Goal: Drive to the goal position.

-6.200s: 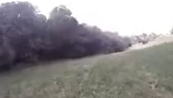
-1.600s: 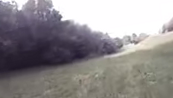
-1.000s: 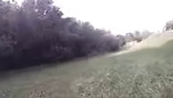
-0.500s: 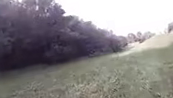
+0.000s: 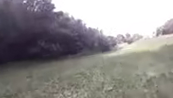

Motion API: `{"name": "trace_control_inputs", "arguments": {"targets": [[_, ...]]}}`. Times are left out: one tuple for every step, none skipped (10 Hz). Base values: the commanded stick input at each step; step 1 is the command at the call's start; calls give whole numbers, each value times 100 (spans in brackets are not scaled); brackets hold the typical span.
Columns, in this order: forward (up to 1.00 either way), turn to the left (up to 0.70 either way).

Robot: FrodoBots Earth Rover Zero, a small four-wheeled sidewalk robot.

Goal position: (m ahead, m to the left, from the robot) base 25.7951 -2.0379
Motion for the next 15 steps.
{"name": "trace_control_inputs", "arguments": {"targets": [[85,0],[85,0],[85,0],[85,0],[85,0],[85,0],[85,0],[85,0],[85,0],[85,0],[85,0],[85,0],[85,0],[85,-1],[85,-34]]}}
